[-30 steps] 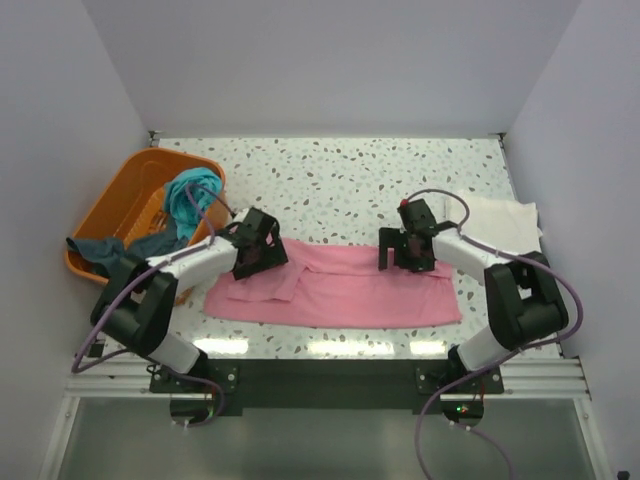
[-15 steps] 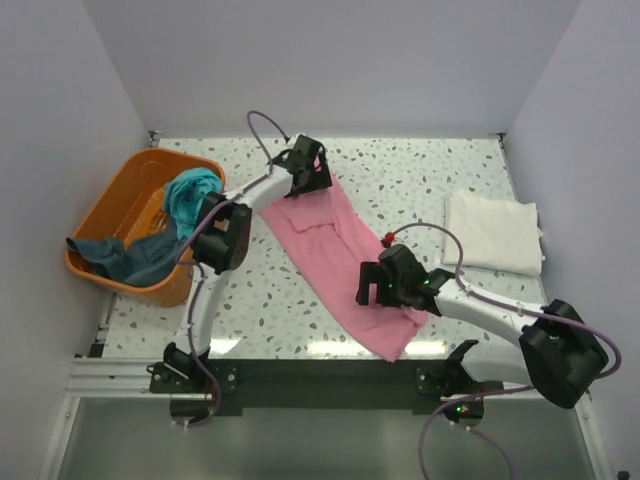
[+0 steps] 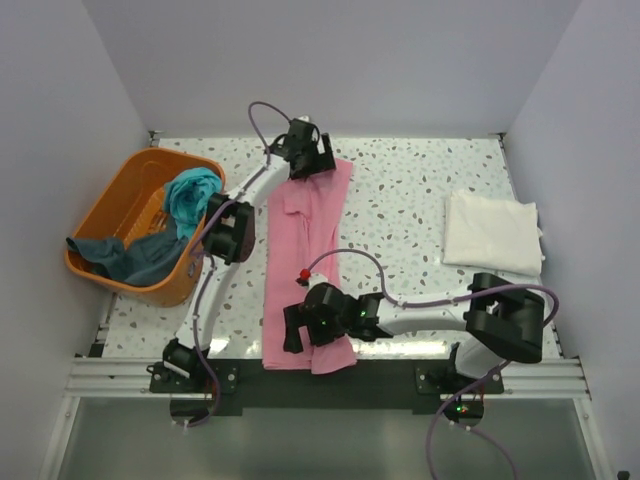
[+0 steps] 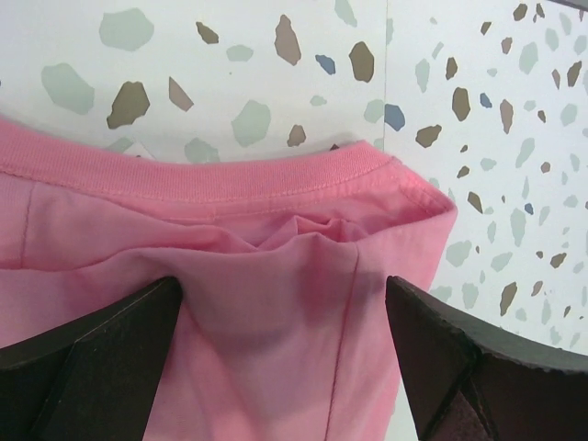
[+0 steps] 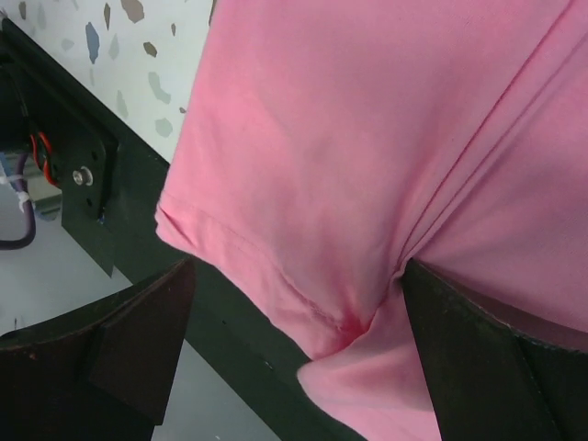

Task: Fold and stack the t-shirts
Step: Fold the tshirt

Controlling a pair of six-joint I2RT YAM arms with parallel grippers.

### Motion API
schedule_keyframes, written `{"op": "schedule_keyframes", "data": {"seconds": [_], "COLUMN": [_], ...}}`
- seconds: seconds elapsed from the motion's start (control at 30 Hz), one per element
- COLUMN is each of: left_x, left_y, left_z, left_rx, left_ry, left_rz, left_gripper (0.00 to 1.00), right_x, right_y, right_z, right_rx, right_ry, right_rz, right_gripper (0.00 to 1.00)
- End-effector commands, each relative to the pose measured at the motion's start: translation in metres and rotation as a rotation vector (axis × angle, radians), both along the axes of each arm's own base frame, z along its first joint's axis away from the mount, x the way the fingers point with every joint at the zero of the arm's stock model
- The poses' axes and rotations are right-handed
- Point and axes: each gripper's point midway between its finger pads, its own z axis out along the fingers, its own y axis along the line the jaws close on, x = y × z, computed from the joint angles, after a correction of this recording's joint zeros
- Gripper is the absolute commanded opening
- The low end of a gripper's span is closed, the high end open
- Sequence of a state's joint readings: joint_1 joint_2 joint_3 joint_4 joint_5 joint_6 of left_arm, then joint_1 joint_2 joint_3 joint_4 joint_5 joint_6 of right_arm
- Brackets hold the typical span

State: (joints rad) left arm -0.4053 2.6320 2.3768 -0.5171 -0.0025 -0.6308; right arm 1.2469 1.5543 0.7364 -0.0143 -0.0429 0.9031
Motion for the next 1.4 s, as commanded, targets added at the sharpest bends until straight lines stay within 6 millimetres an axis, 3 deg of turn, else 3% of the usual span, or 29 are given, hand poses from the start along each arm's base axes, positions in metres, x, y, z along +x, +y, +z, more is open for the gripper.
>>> {"op": "schedule_keyframes", "data": {"seconds": [0.0,0.07,0.1,0.17,0.2,0.33,0.4,0.5,0.53,0.6,0.63,0.7,0.73,0.8,0.83,0.9,0.93,1.0,1.03,1.1,1.13,1.17,1.23,1.37], "left_x": [-0.018,-0.012,-0.009,-0.004,-0.002,0.008,0.015,0.022,0.027,0.028,0.029,0.02,0.006,-0.022,-0.046,-0.085,-0.115,-0.153,-0.191,-0.229,-0.263,-0.287,-0.334,-0.406], "left_y": [0.053,0.059,0.062,0.065,0.066,0.067,0.06,0.053,0.05,0.039,0.036,0.03,0.027,0.015,0.019,0.008,0.023,0.014,0.025,0.03,0.049,0.047,0.067,0.092], "left_z": [-0.109,-0.11,-0.111,-0.111,-0.11,-0.101,-0.087,-0.059,-0.031,0.006,0.051,0.098,0.144,0.183,0.215,0.233,0.231,0.226,0.201,0.177,0.149,0.136,0.098,0.05], "left_rx": [0.075,0.07,0.063,0.068,0.057,0.038,-0.003,-0.044,-0.066,-0.11,-0.133,-0.136,-0.158,-0.146,-0.135,-0.112,-0.074,-0.105,-0.098,-0.122,-0.076,-0.075,-0.03,-0.016], "left_ry": [0.222,0.211,0.21,0.196,0.195,0.17,0.138,0.099,0.059,0.014,-0.047,-0.106,-0.152,-0.198,-0.233,-0.247,-0.234,-0.233,-0.173,-0.118,-0.085,-0.056,0.021,0.189], "left_rz": [0.049,0.071,0.092,0.126,0.147,0.211,0.192,0.185,0.179,0.137,0.122,0.086,0.057,0.005,-0.001,-0.051,-0.021,-0.055,-0.071,-0.056,-0.03,-0.018,-0.012,0.01], "left_gripper": [1.0,1.0,1.0,1.0,1.0,1.0,1.0,1.0,1.0,1.0,1.0,1.0,1.0,1.0,1.0,1.0,1.0,1.0,1.0,1.0,1.0,1.0,1.0,1.0], "right_x": [-0.043,-0.037,-0.025,-0.013,0.001,0.028,0.035,0.039,0.042,0.043,0.045,0.045,0.047,0.05,0.05,0.049,0.048,0.04,0.04,0.036,0.035,0.034,0.031,0.026], "right_y": [-0.039,-0.041,-0.033,-0.033,-0.024,-0.023,-0.024,-0.029,-0.033,-0.041,-0.045,-0.053,-0.059,-0.071,-0.08,-0.091,-0.095,-0.105,-0.107,-0.115,-0.118,-0.121,-0.125,-0.131], "right_z": [-0.035,-0.024,-0.009,0.008,0.032,0.077,0.097,0.107,0.115,0.114,0.12,0.115,0.112,0.109,0.105,0.098,0.094,0.079,0.076,0.068,0.066,0.064,0.061,0.052], "right_rx": [-0.229,-0.242,-0.223,-0.238,-0.198,-0.137,-0.098,-0.075,-0.058,-0.045,-0.028,-0.033,-0.052,-0.078,-0.108,-0.114,-0.116,-0.117,-0.112,-0.119,-0.125,-0.124,-0.113,-0.128], "right_ry": [0.145,0.108,0.044,-0.021,-0.096,-0.246,-0.288,-0.304,-0.317,-0.305,-0.31,-0.3,-0.301,-0.312,-0.314,-0.301,-0.283,-0.233,-0.225,-0.212,-0.207,-0.206,-0.205,-0.183], "right_rz": [0.07,0.07,0.066,0.053,0.025,-0.042,-0.069,-0.11,-0.138,-0.179,-0.205,-0.235,-0.243,-0.284,-0.295,-0.329,-0.347,-0.369,-0.374,-0.371,-0.375,-0.374,-0.368,-0.365], "right_gripper": [0.99,0.99,0.99,0.99,0.99,0.99,0.99,0.99,0.99,0.98,0.98,0.99,0.99,0.99,0.99,0.99,0.99,0.99,0.99,0.99,0.99,0.99,0.99,0.99]}}
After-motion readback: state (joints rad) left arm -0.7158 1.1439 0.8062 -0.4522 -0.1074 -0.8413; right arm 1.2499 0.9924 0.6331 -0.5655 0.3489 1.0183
